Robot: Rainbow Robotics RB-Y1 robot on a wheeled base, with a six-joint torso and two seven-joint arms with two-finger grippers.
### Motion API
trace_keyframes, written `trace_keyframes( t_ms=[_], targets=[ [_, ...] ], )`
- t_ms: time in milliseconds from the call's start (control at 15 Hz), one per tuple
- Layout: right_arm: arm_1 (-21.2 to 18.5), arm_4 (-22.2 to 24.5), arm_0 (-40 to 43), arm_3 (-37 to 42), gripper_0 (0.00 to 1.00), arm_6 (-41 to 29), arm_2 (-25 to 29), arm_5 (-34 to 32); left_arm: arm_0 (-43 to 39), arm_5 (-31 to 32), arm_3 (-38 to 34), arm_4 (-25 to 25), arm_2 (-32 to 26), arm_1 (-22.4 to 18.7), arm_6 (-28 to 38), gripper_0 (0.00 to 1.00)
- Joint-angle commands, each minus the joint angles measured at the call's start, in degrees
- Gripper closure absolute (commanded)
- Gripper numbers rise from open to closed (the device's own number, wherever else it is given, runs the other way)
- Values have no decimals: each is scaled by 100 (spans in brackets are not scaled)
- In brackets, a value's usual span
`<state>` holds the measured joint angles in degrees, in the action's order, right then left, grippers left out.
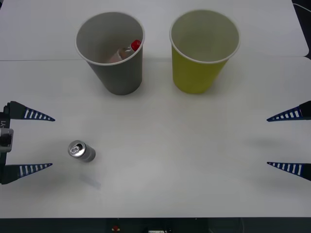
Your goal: Put the can into the green bin and the plastic bottle into the gray bin
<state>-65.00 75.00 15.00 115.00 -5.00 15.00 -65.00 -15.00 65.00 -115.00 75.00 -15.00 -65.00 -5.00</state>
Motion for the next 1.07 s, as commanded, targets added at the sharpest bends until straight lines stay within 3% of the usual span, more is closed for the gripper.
trace_keyframes(
  t_ms=[67,267,667,1067],
  targets=[
    [0,0,0,0,0,0,0,0,0,0,0,0,0,0,0,0],
    [0,0,0,0,0,0,0,0,-100,-58,48,-108,-56,225,-10,0],
    [0,0,0,0,0,0,0,0,-267,-75,391,-486,-100,225,-168,0],
    [0,0,0,0,0,0,0,0,-390,-66,1146,-1251,15,225,-1179,0]
  ],
)
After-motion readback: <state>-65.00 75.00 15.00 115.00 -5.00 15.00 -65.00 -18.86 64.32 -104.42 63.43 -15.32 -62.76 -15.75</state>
